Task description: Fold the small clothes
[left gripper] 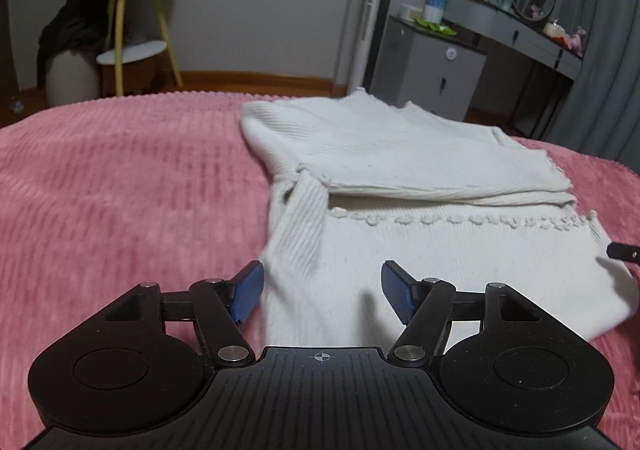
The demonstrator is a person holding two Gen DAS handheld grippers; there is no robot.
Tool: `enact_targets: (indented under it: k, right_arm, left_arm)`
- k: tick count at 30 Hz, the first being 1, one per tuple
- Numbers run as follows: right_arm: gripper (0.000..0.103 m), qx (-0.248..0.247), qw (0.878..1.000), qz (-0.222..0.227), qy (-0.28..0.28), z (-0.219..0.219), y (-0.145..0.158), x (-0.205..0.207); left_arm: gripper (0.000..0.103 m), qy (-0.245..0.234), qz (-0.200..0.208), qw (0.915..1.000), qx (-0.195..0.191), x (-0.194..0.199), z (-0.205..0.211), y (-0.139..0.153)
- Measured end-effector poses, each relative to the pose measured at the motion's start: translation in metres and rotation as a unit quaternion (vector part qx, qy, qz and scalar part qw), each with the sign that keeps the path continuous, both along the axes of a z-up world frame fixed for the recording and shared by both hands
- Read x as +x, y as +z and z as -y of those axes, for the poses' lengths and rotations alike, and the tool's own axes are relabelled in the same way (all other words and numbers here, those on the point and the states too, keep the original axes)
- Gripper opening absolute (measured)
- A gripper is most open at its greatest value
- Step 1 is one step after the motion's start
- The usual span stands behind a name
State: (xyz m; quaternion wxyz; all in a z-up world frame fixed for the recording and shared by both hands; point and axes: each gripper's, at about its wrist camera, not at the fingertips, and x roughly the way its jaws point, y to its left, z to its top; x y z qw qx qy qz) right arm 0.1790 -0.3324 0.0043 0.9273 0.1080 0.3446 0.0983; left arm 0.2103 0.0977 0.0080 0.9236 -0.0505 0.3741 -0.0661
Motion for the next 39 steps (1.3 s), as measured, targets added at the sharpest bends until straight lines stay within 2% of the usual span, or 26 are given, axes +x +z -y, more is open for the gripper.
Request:
enact_targets:
  k: [2,3,4,5,7,8,10,11,12,15,22,26,27,29,33,36,37,39]
  right_arm:
    - [0.062,0.002,1.0,-0.007,-0.004,-0.003,-0.003,0.004]
    - [0.051,0.006,1.0,-0.01,-0.005,-0.003,-0.004,0.007]
    - [0.046,0.007,1.0,-0.013,-0.007,-0.003,-0.006,0.009]
    - [0.045,0.006,1.0,-0.016,-0.005,-0.004,-0.006,0.012]
    - [0.037,0.001,1.0,-0.019,-0.002,-0.006,-0.008,0.017]
    - [0.035,0.0,1.0,-0.018,0.001,-0.007,-0.009,0.018]
    - [0.011,-0.002,1.0,-0.013,0.005,-0.008,-0.007,0.02]
    - [0.009,-0.006,1.0,-0.012,0.006,-0.009,-0.006,0.02]
    - [0.008,-0.012,1.0,-0.008,0.008,-0.011,-0.005,0.019]
    - [0.007,-0.031,0.999,0.01,0.009,-0.017,0.001,0.012]
    - [0.007,-0.017,0.998,0.054,0.04,-0.025,0.021,-0.008]
    - [0.008,-0.021,0.999,0.026,0.038,-0.024,0.015,0.002]
    - [0.008,-0.017,0.999,0.014,0.037,-0.023,0.011,0.006]
    - [0.009,-0.015,1.0,-0.004,0.025,-0.023,0.004,0.013]
    - [0.012,-0.035,0.999,-0.008,0.029,-0.028,-0.001,0.018]
    - [0.011,-0.043,0.999,-0.022,0.022,-0.028,-0.004,0.022]
    - [0.007,-0.043,0.999,-0.019,0.022,-0.027,-0.003,0.022]
    - [0.006,-0.06,0.998,-0.003,0.022,-0.028,0.002,0.017]
  left_arm:
    - [0.071,0.008,-0.011,0.9999,-0.006,0.012,0.001,-0.005]
    - [0.07,0.012,-0.018,0.9997,-0.01,0.018,0.0,-0.008]
    - [0.069,0.017,-0.026,0.9995,-0.011,0.023,-0.001,-0.01]
    - [0.067,0.025,-0.034,0.9991,-0.008,0.028,-0.001,-0.013]
    - [0.048,0.043,-0.048,0.9979,-0.004,0.034,-0.003,-0.016]
    - [0.044,0.049,-0.049,0.9976,-0.005,0.034,-0.004,-0.016]
    - [0.026,0.052,-0.045,0.9976,-0.004,0.03,-0.005,-0.013]
    - [0.021,0.05,-0.042,0.9979,-0.002,0.028,-0.004,-0.011]
    - [0.015,0.048,-0.038,0.9981,0.002,0.024,-0.004,-0.009]
    - [0.012,0.051,-0.022,0.9984,-0.001,0.014,-0.004,0.001]
    - [0.011,0.029,0.019,0.9993,-0.016,0.002,0.002,0.02]
    - [0.013,0.013,0.007,0.9995,-0.029,0.011,0.005,0.013]
    - [0.02,0.007,-0.001,0.9996,-0.028,0.015,0.006,0.008]
    - [0.022,0.001,-0.01,0.9998,-0.018,0.018,0.011,0.0]
    - [0.022,-0.016,-0.016,0.9997,-0.001,0.022,0.02,-0.009]
    - [0.012,-0.014,-0.018,0.9997,0.008,0.023,0.02,-0.009]
    - [0.01,-0.013,-0.013,0.9997,0.012,0.023,0.02,-0.006]
    - [0.009,-0.013,-0.001,0.9998,0.015,0.019,0.019,0.003]
